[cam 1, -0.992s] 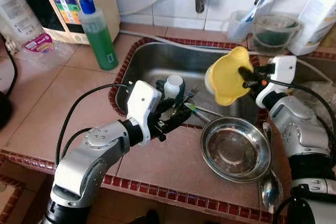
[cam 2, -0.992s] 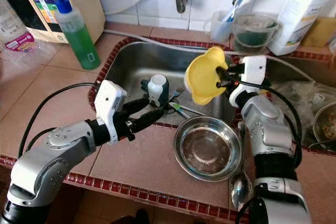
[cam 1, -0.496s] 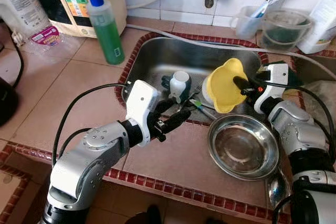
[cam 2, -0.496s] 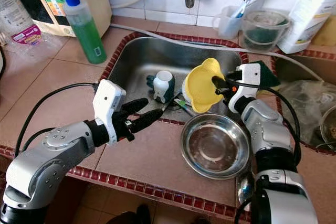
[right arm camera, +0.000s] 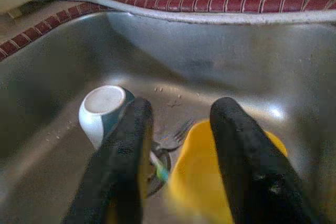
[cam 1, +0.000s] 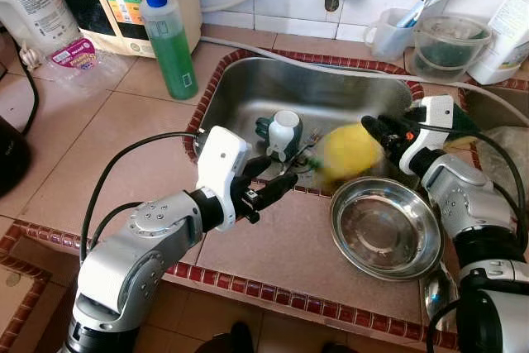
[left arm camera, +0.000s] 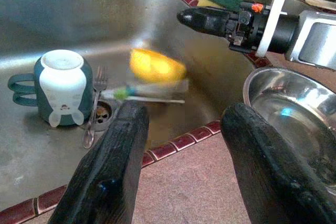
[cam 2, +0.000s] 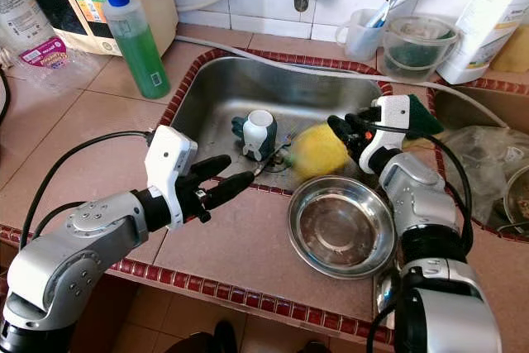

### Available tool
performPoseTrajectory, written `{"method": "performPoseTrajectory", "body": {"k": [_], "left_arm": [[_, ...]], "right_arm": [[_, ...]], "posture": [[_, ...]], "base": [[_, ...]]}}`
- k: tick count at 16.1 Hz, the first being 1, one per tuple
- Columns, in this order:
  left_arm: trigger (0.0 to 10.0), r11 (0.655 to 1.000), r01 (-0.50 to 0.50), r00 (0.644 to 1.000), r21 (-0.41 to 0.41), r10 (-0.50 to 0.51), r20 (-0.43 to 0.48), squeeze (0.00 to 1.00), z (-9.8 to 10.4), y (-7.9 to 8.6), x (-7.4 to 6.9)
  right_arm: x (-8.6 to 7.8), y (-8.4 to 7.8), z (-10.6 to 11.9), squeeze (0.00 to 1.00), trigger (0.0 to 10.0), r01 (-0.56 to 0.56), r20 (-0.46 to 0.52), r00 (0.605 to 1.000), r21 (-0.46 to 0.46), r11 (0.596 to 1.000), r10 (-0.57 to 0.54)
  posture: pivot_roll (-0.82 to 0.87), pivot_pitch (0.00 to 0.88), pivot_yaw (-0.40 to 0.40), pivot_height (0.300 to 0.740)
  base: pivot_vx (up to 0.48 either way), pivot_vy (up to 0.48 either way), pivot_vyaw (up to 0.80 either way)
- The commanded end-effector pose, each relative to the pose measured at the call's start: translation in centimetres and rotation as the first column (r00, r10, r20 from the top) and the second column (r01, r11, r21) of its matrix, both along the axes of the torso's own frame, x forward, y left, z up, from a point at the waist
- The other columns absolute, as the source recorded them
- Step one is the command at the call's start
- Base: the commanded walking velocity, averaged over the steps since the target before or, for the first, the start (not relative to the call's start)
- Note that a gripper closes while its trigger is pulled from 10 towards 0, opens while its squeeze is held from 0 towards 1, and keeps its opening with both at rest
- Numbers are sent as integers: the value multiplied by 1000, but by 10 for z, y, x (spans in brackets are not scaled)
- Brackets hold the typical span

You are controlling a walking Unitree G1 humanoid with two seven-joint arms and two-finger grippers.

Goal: Kitchen organization

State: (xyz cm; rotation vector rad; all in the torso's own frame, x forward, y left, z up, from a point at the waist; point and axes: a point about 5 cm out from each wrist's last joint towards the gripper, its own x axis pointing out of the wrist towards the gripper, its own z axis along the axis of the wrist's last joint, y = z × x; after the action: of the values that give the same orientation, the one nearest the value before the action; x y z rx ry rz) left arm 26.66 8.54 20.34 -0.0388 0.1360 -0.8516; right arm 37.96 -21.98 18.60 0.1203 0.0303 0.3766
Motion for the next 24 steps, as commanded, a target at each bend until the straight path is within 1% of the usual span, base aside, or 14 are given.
{"method": "performPoseTrajectory", "body": {"k": [1, 4, 5, 6, 7, 8, 9, 13, 17, 19, 20, 21, 22, 24], "left_arm": [[10000, 1000, -2, 1000, 4, 2, 12, 0, 3, 2, -3], [10000, 1000, -6, 1000, 3, 6, 15, 0, 4, 3, -2], [10000, 1000, -9, 1000, 4, 8, 19, 0, 4, 3, -1], [10000, 1000, -16, 1000, 0, 16, 27, 0, 6, 4, 1], [10000, 1000, -21, 999, 0, 21, 30, 0, 6, 4, 1], [10000, 999, -39, 999, -1, 39, 37, 0, 5, 6, 5], [10000, 998, -61, 997, -6, 61, 46, 0, 5, 7, 9], [10000, 994, -105, 993, -28, 107, 53, 0, 3, 8, 16], [10000, 985, -168, 984, -25, 169, 59, 0, -7, 11, 24], [10000, 980, -195, 978, -43, 197, 65, 0, -10, 14, 27], [10000, 974, -219, 973, -58, 222, 68, 0, -13, 17, 29], [10000, 971, -231, 969, -58, 235, 75, 0, -14, 19, 31], [10000, 947, -310, 949, -85, 313, 23, 0, -24, 30, 38], [10000, 943, -325, 943, -75, 329, 53, 0, -29, 37, 40]], "right_arm": [[1, -4, 2, 1000, 10000, 10, 9, 1000, 7, 1000, -10], [2, -3, 6, 1000, 10000, 11, 34, 999, 17, 1000, -12], [2, -2, 9, 1000, 10000, 21, 61, 998, 18, 1000, -22], [1, -1, 16, 1000, 10000, 37, 120, 992, -5, 999, -37], [1, -1, 18, 1000, 10000, 38, 137, 990, -13, 999, -36], [-2, 1, 25, 996, 10000, 34, 184, 982, 0, 999, -34], [-5, 1, 32, 0, 10000, 40, 218, 975, 13, 999, -42], [-16, 4, 39, 0, 10000, 55, 278, 959, 34, 998, -62], [-41, 4, 35, 0, 10000, 120, 357, 925, 57, 991, -132], [-57, 2, 28, 0, 10000, 174, 367, 911, 72, 982, -188], [-66, 2, 25, 0, 10000, 213, 391, 892, 80, 974, -228], [-69, 3, 24, 0, 10000, 221, 388, 889, 97, 970, -241], [-73, 5, 20, 0, 10000, 277, 394, 870, 107, 955, -297], [-78, 11, 13, 0, 10000, 310, 386, 863, 104, 945, -326]], "posture": [[-122, 240, 57, 740], [-121, 234, 58, 740], [-120, 232, 58, 740], [-119, 219, 58, 740], [-119, 219, 58, 740], [-123, 206, 57, 740], [-131, 191, 58, 740], [-145, 158, 66, 740], [-162, 115, 76, 740], [-167, 101, 79, 740], [-175, 97, 80, 740], [-178, 95, 82, 740], [-185, 90, 86, 740], [-191, 77, 84, 740]], "base": [[0, 0, 0], [0, 0, 0], [0, 0, 0], [0, 0, 0], [0, 0, 0], [0, 0, 0], [0, 0, 0], [0, 0, 0], [0, 0, 0], [0, 0, 0], [0, 0, 0], [0, 0, 0], [0, 0, 0], [0, 0, 0]]}}
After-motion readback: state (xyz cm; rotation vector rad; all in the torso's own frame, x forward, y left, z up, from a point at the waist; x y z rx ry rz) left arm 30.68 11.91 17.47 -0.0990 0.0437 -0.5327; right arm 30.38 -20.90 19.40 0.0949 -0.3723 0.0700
